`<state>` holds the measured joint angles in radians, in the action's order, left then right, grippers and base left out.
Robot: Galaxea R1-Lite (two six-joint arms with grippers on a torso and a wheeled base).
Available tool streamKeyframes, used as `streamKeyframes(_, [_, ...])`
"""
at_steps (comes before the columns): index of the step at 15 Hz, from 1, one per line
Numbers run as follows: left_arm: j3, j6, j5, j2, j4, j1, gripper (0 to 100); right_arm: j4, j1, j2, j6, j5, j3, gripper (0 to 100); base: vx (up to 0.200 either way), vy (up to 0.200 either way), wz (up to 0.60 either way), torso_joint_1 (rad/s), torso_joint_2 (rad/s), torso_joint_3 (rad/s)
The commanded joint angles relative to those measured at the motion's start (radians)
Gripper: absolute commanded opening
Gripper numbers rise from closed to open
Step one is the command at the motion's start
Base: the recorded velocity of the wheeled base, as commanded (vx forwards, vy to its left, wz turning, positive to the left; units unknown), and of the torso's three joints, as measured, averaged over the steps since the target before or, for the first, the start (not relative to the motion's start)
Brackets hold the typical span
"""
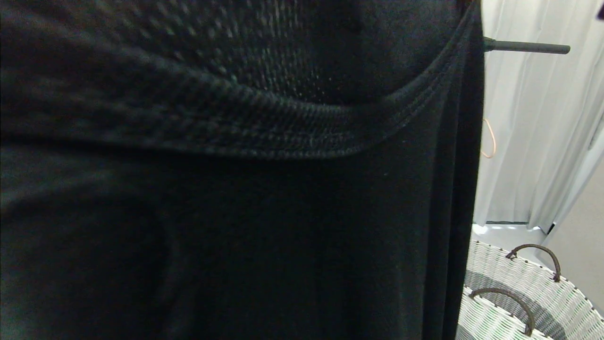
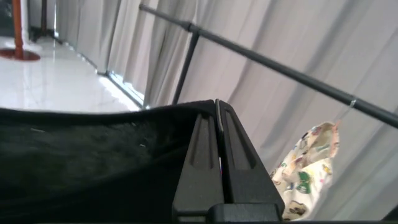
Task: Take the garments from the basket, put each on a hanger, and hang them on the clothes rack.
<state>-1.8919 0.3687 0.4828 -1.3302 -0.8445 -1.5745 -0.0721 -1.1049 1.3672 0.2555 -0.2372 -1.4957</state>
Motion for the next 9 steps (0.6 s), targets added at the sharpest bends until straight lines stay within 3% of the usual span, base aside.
streamKeyframes(1, [-0.041, 0.033, 0.0, -0.009, -0.001, -0.09, 0, -0.005, -0.001, 0.052, 0.001, -0.001, -0.003, 0, 0.0, 0.0, 0.0, 0.0, 0.0, 0.0])
streamKeyframes(9, [-0.042, -0.016, 0.004, -0.003, -0.019, -0.058, 0, 0.003, 0.02, 0.006, 0.005, -0.045, 0.002, 0, 0.0, 0.0, 0.0, 0.0, 0.0, 0.0])
